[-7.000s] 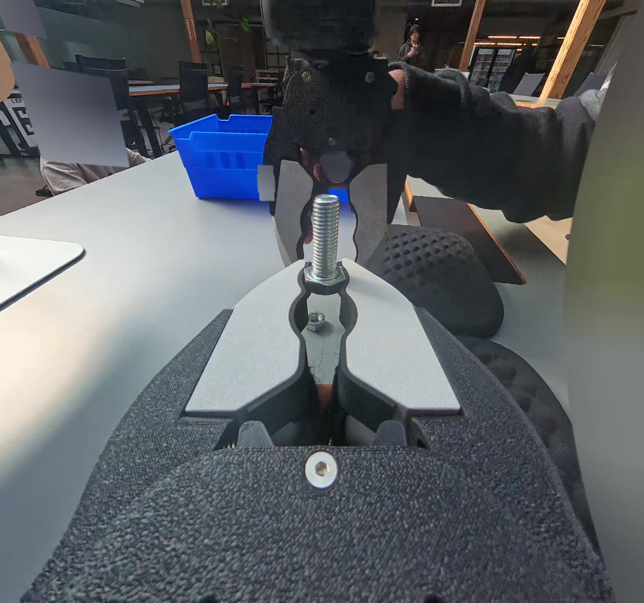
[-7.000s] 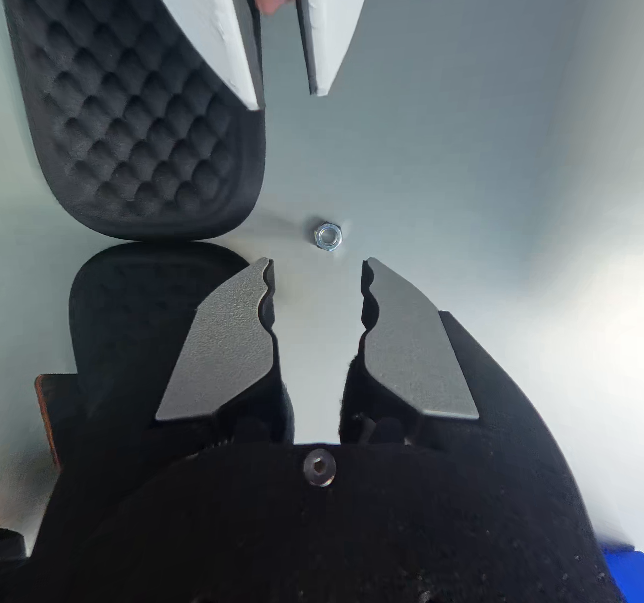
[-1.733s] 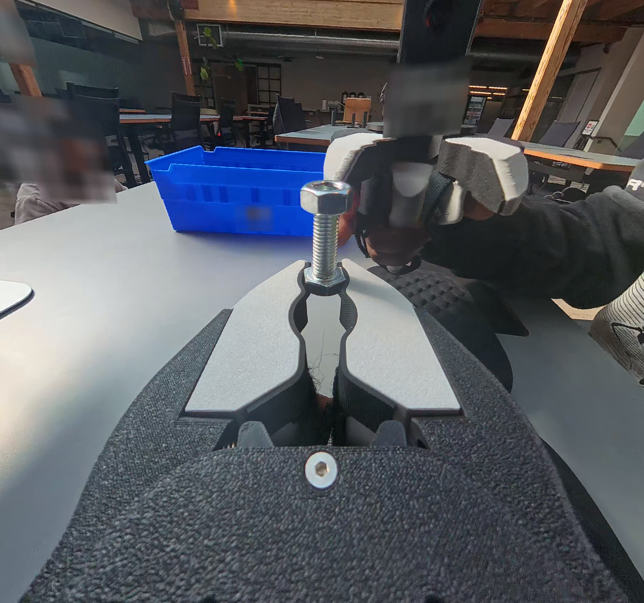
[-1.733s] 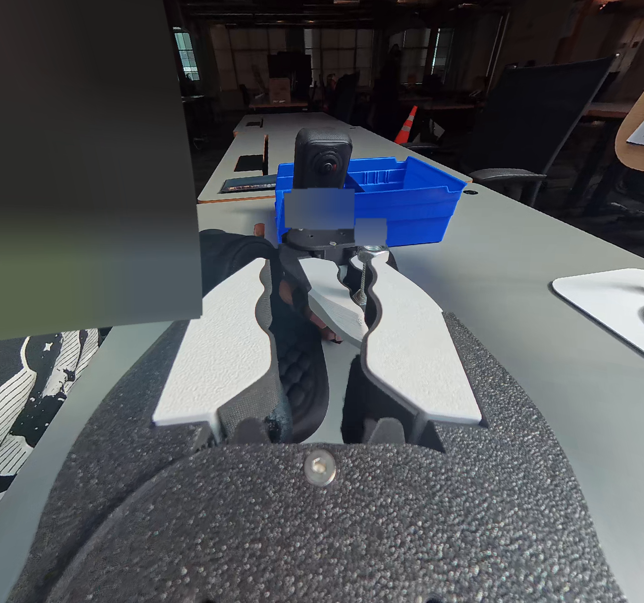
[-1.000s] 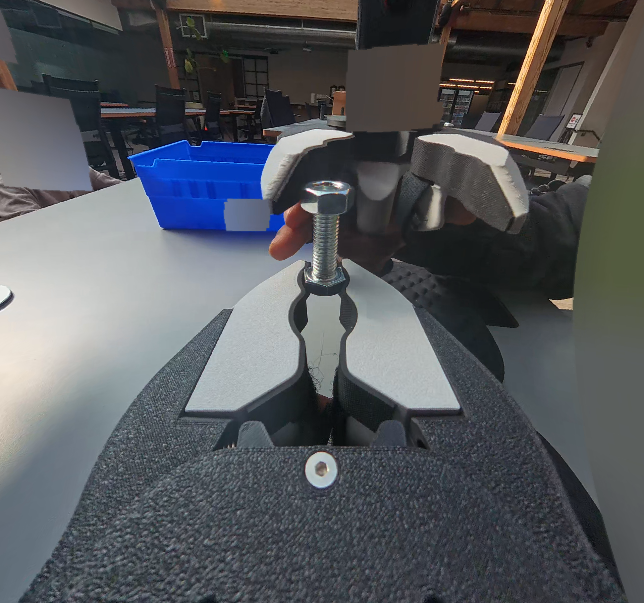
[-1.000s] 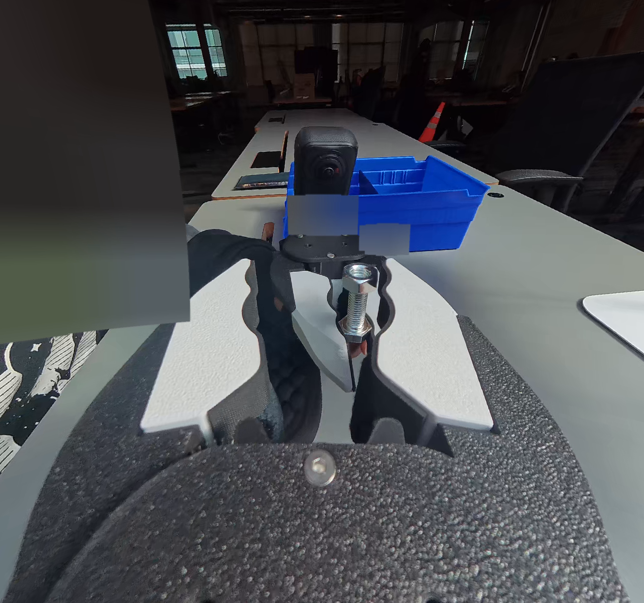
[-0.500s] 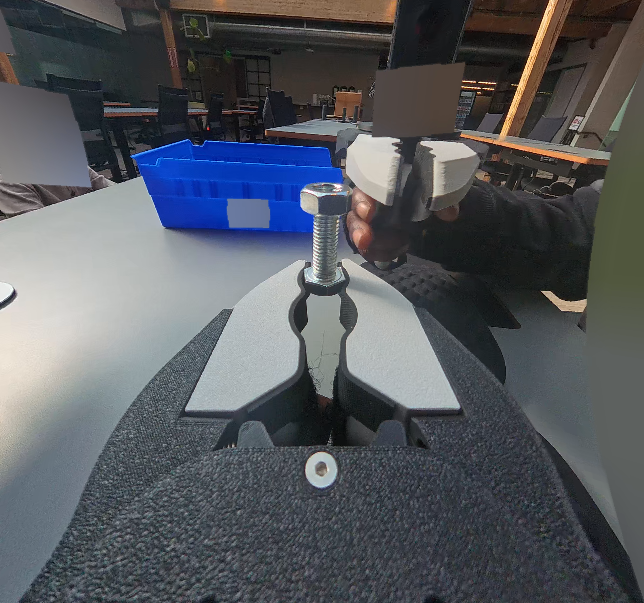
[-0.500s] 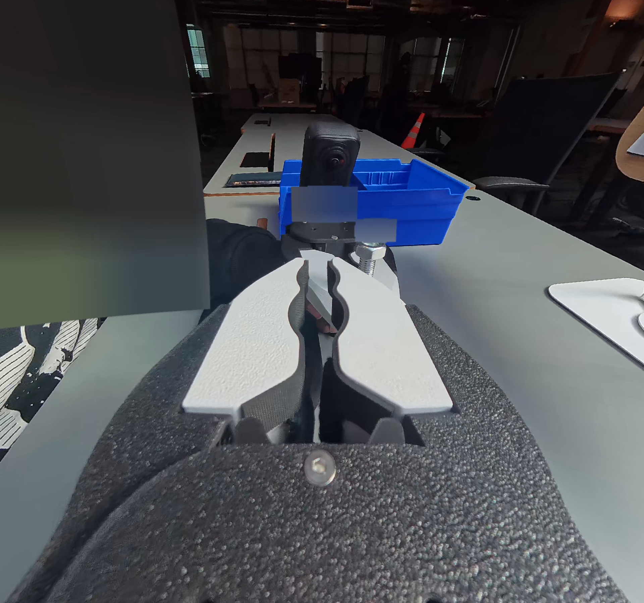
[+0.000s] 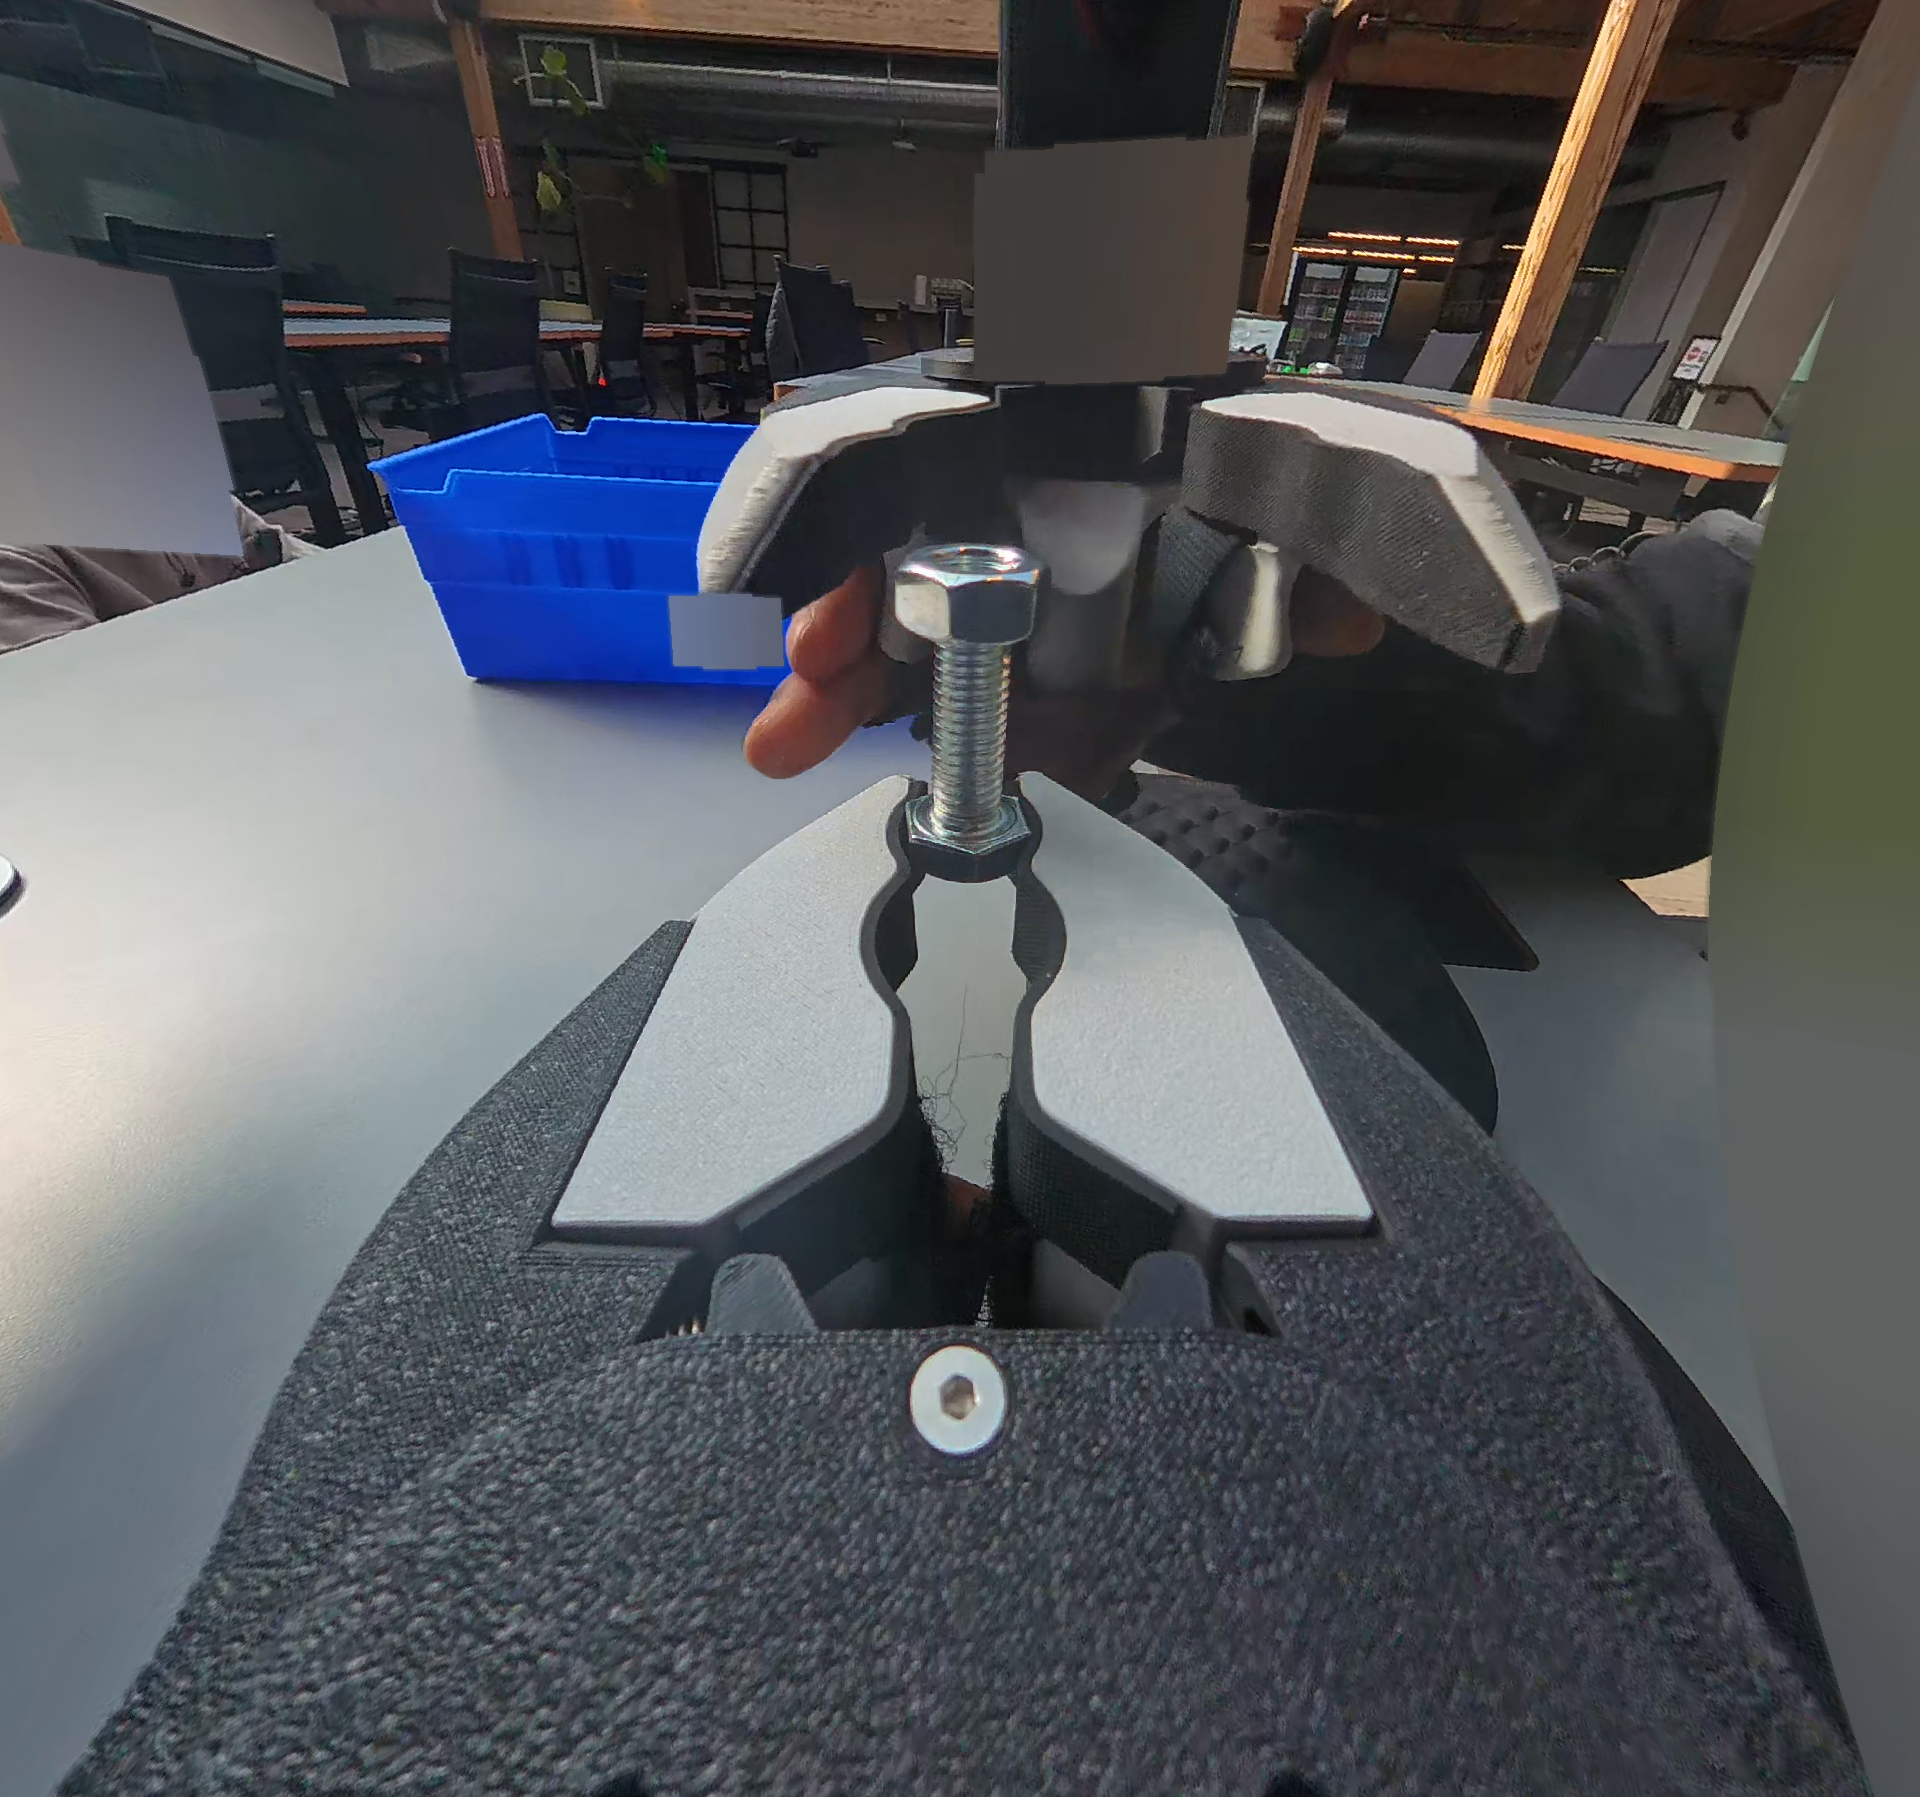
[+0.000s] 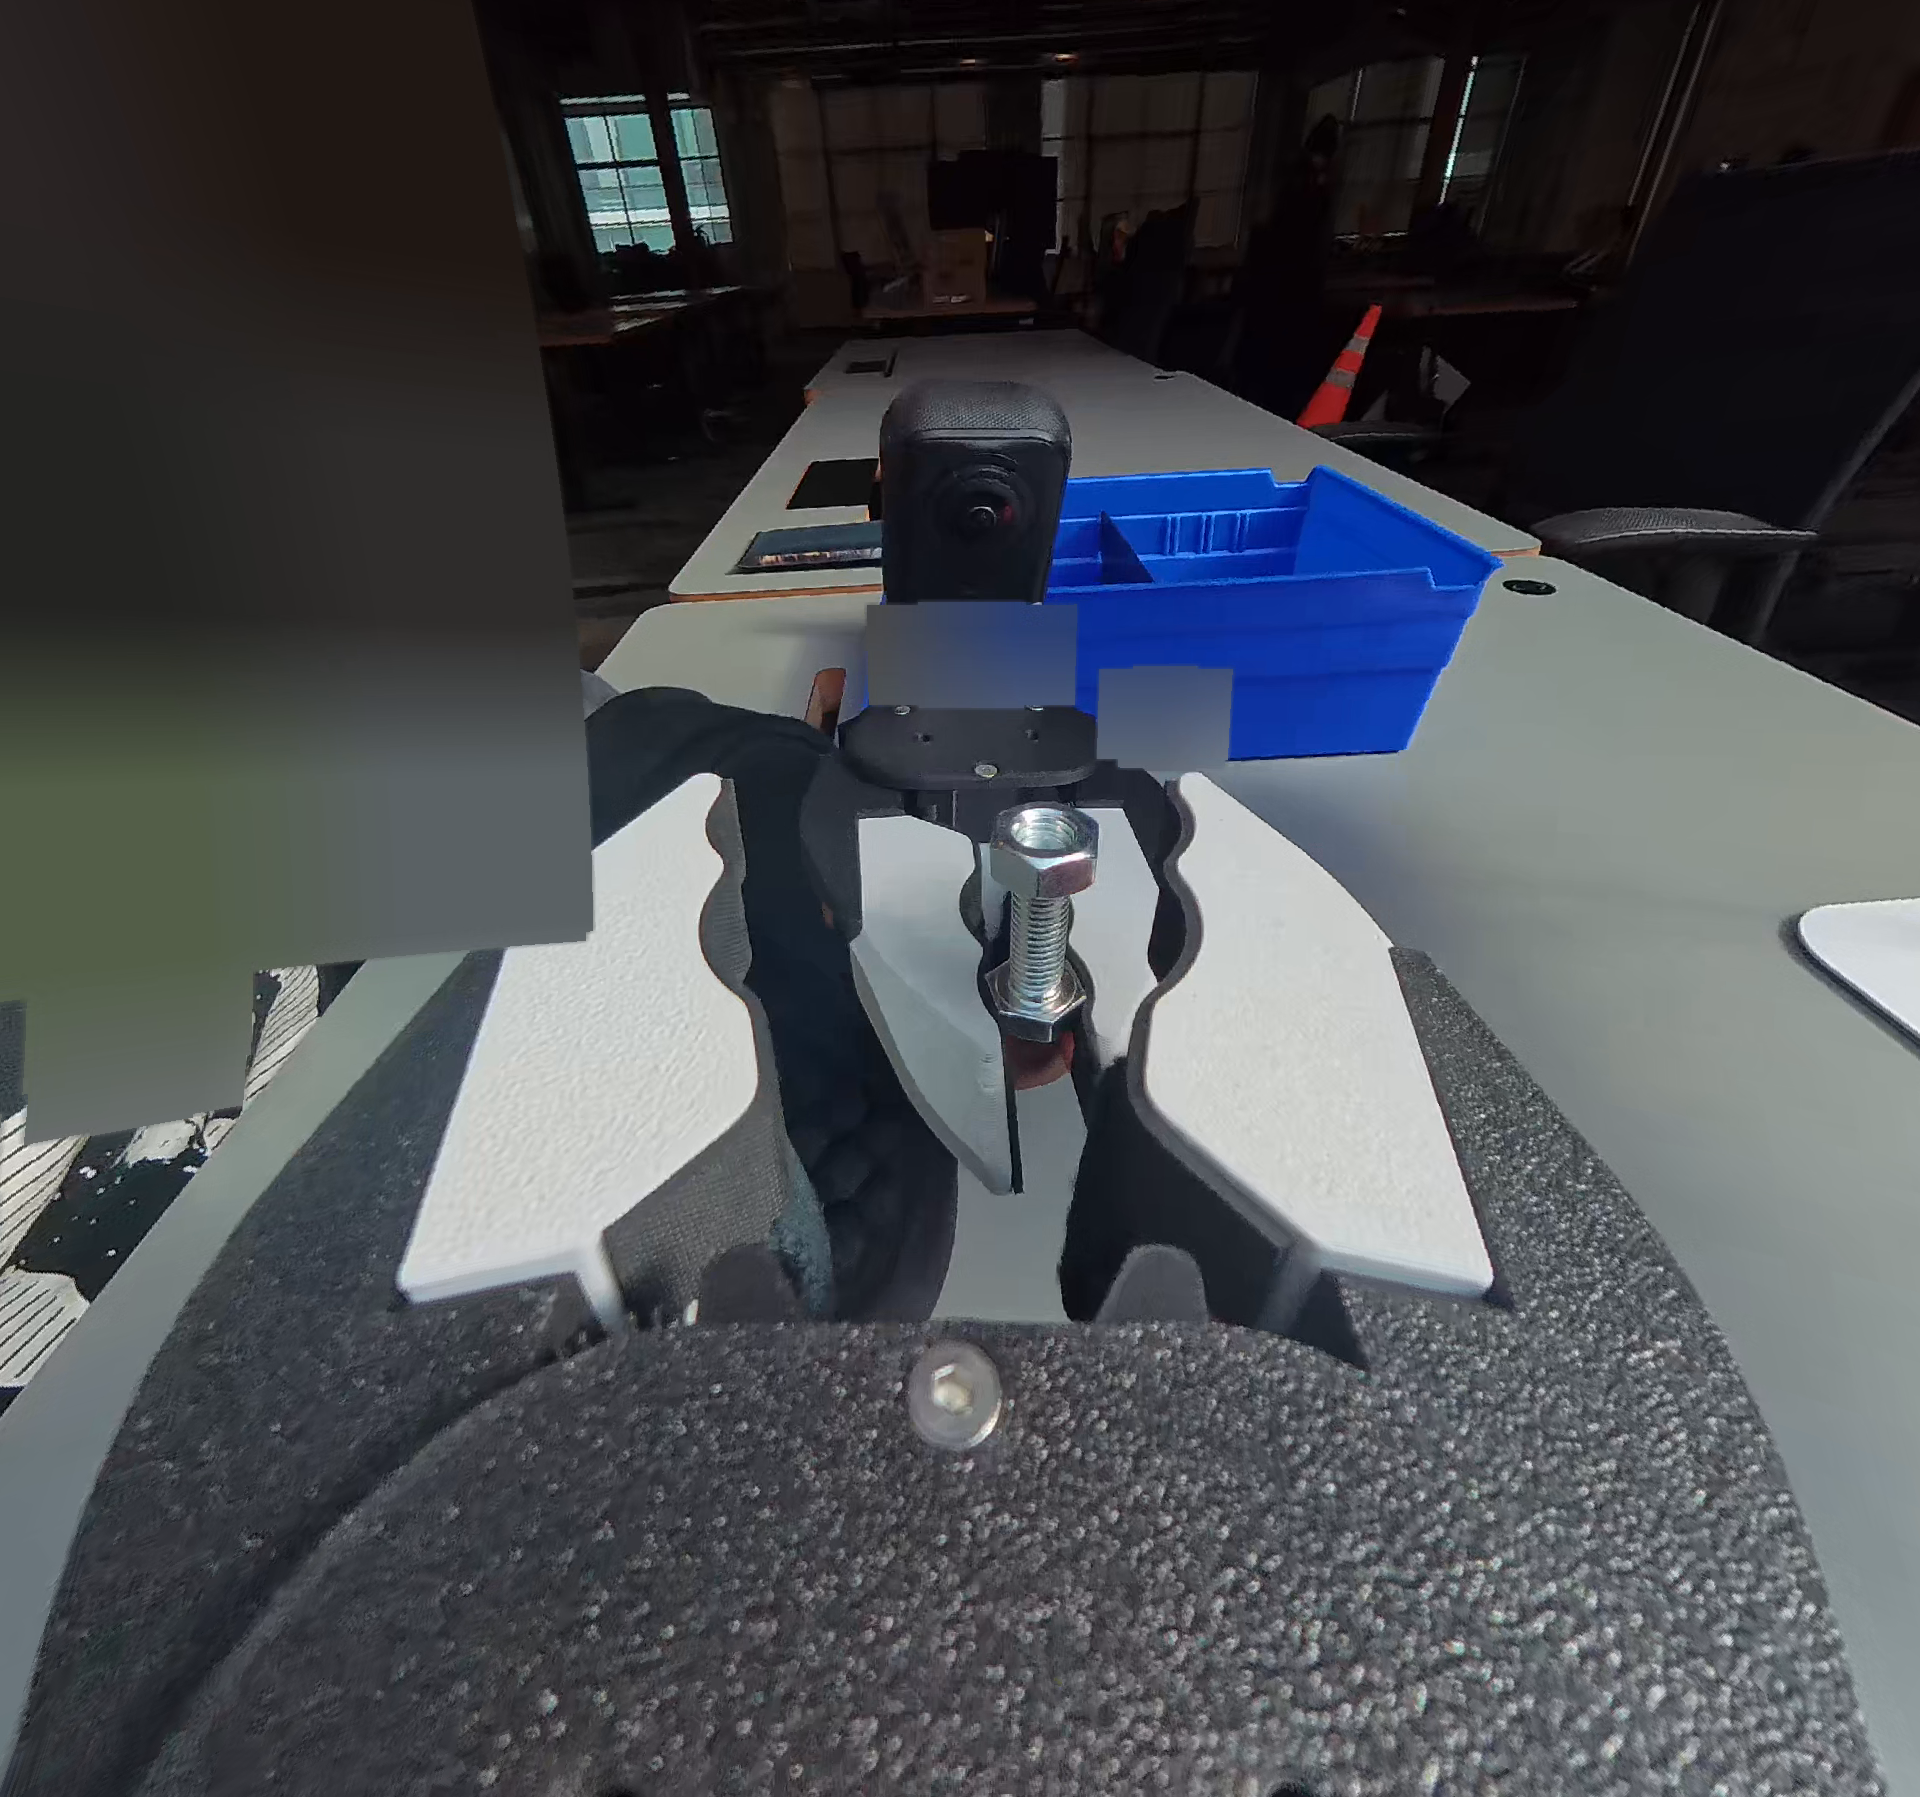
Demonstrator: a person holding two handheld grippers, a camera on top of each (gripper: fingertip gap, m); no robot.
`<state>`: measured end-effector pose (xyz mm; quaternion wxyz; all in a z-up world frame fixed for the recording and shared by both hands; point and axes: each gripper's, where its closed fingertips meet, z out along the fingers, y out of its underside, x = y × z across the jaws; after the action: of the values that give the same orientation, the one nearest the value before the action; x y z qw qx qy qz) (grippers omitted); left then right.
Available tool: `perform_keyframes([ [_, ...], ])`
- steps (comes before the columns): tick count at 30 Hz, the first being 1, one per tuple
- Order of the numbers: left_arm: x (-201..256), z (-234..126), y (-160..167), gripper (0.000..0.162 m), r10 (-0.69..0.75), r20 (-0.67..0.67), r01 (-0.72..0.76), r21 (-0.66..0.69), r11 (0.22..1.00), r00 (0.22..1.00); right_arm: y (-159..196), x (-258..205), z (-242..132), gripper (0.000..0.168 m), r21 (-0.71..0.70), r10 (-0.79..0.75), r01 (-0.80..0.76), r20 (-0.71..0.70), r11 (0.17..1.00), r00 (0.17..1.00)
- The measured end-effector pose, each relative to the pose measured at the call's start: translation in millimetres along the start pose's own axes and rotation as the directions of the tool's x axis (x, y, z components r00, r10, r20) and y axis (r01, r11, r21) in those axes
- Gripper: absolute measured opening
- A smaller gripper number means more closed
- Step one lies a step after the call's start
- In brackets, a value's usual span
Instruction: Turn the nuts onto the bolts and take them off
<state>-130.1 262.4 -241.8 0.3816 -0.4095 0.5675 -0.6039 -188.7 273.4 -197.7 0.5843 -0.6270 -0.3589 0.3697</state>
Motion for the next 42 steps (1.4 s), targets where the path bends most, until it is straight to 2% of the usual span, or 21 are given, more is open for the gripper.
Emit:
perform_keyframes([
  [4,-0.5,0.0,0.3,0.014,-0.001,0.003,0.001,-0.001,1.0,1.0,1.0,-2.8,3.1,0.071,-0.009,-0.016,0.016,0.014,1.0,1.0],
  [11,-0.8,0.0,0.4,0.014,-0.001,0.004,0.001,0.0,1.0,1.0,1.9,-4.2,-12.4,0.061,0.018,-0.01,0.011,-0.021,1.0,1.0],
  [14,-0.5,0.3,0.7,0.014,0.003,0.004,-0.003,-0.003,1.0,1.0,2.5,-3.4,-20.6,0.051,0.032,-0.009,0.011,-0.053,0.999,0.999],
  [15,-0.3,0.4,0.7,0.014,0.004,0.004,-0.004,-0.004,1.0,1.0,2.8,-2.7,-23.5,0.044,0.034,-0.013,0.015,-0.067,0.999,0.998],
  [17,-1.0,0.1,0.5,0.014,0.001,0.008,-0.001,-0.001,1.0,1.0,2.3,-7.4,-29.0,0.014,0.04,-0.035,0.037,-0.056,0.999,0.998],
  [19,-1.2,0.0,0.2,0.014,-0.002,0.006,0.002,0.001,1.0,1.0,0.0,-9.6,-33.1,0.004,0.053,-0.045,0.048,-0.06,0.997,0.997],
  [22,-0.5,0.4,0.7,0.014,0.002,0.005,-0.002,-0.003,1.0,1.0,-1.0,-8.7,-36.7,0.005,0.052,-0.046,0.05,-0.068,0.997,0.997],
  [25,-0.5,0.2,0.4,0.014,0.001,0.004,-0.001,0.0,1.0,1.0,-3.6,-3.6,-37.3,0.017,0.073,-0.043,0.049,-0.084,0.996,0.996],
  [32,0.3,0.3,0.2,0.014,0.001,-0.001,-0.001,0.0,1.0,1.0,-1.3,4.7,-21.4,0.058,0.051,-0.011,0.014,-0.052,0.999,0.999],
  [36,0.4,0.4,0.2,0.014,0.002,-0.001,-0.002,0.0,1.0,1.0,1.9,3.9,-6.7,0.068,0.016,-0.007,0.007,-0.005,1.0,1.0],
  [42,0.8,0.9,1.2,0.014,0.0,-0.005,0.0,-0.005,1.0,1.0,4.6,-1.1,6.5,0.068,-0.02,-0.021,0.022,0.041,1.0,0.999],
])
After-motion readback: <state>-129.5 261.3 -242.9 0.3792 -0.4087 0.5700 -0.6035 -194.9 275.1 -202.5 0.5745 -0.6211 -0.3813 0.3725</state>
